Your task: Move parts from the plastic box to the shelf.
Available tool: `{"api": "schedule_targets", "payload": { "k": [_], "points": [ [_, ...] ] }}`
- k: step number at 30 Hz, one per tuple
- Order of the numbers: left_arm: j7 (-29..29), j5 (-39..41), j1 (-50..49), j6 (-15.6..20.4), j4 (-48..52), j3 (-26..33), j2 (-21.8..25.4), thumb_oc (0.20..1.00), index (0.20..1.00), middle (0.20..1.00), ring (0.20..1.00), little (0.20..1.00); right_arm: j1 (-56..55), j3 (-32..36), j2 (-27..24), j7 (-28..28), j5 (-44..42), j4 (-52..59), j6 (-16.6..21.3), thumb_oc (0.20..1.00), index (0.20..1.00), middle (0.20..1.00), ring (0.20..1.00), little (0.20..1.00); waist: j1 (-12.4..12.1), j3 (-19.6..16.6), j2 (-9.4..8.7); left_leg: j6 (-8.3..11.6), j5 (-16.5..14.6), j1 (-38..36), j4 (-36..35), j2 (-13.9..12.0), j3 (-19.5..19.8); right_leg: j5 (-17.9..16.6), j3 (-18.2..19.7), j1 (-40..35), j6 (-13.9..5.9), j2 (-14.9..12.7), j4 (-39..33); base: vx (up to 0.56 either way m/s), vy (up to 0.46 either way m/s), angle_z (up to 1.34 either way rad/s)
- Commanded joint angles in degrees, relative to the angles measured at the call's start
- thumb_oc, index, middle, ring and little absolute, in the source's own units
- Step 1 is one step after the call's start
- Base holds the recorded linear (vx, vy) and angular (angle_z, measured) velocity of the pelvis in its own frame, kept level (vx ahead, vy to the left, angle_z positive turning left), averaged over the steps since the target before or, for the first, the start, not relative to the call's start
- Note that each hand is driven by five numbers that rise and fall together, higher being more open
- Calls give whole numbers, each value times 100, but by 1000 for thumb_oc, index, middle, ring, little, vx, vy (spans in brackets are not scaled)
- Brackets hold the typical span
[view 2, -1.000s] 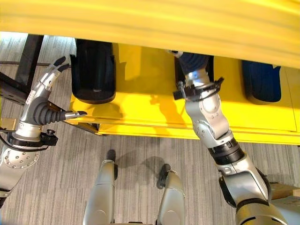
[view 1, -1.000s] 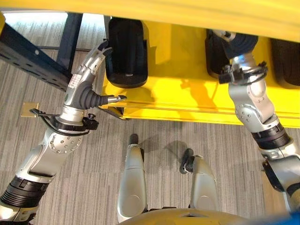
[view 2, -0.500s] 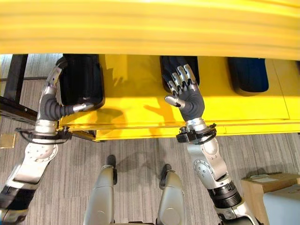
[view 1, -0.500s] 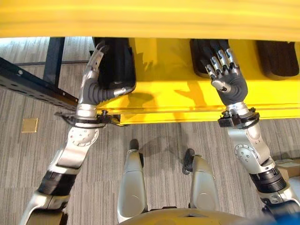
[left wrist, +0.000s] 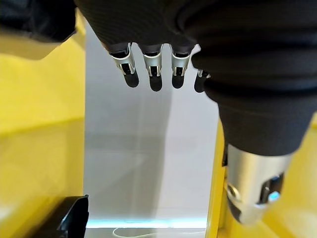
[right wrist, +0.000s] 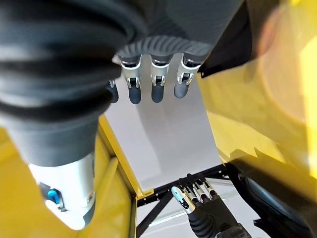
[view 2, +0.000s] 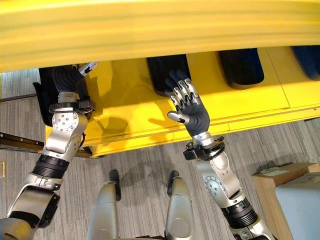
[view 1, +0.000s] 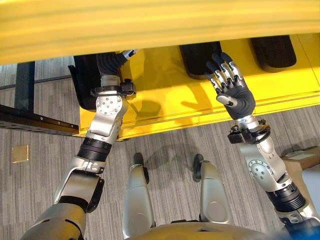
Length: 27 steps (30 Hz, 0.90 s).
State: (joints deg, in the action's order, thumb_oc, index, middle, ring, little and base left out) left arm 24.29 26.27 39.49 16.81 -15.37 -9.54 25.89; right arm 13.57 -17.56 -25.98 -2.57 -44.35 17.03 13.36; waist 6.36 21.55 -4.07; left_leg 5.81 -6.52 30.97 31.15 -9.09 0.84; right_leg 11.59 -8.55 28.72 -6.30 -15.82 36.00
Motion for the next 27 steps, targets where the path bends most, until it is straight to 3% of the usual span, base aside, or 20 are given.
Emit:
{"api": "schedule_targets", "payload": {
  "k": [1,20,25,27],
  "points": [
    [248,278,408,345,-10,126,187,1000,1000,1000,1000,1000,103,104,-100,5,-103,444,246,1000,1000,1000,1000,1000,4,-95,-74,-151,29,13,120,-110,-65,-288,120,-485,25,53,-499,7,-5,-4],
    [1380,-1027,404,-113,-823,928,460,1000,1000,1000,1000,1000,-135,88,-150,9,-203,530,324,1000,1000,1000,1000,1000,60,-2,-152,-118,21,135,162,-148,-83,-233,150,-317,37,64,-365,1,-2,-1],
    [1258,-1101,525,-302,-1198,801,545,1000,1000,1000,1000,1000,-179,81,-178,-28,-254,534,312,1000,1000,1000,1000,1000,68,31,-146,-126,31,178,159,-141,-92,-253,157,-282,30,53,-373,0,0,0],
    [898,-925,825,-490,-1644,471,681,1000,1000,1000,1000,1000,-245,87,-218,-47,-296,547,241,1000,1000,1000,1000,1000,94,89,-116,-141,34,254,206,-128,-87,-264,153,-215,28,45,-320,0,0,0]
  ]
}}
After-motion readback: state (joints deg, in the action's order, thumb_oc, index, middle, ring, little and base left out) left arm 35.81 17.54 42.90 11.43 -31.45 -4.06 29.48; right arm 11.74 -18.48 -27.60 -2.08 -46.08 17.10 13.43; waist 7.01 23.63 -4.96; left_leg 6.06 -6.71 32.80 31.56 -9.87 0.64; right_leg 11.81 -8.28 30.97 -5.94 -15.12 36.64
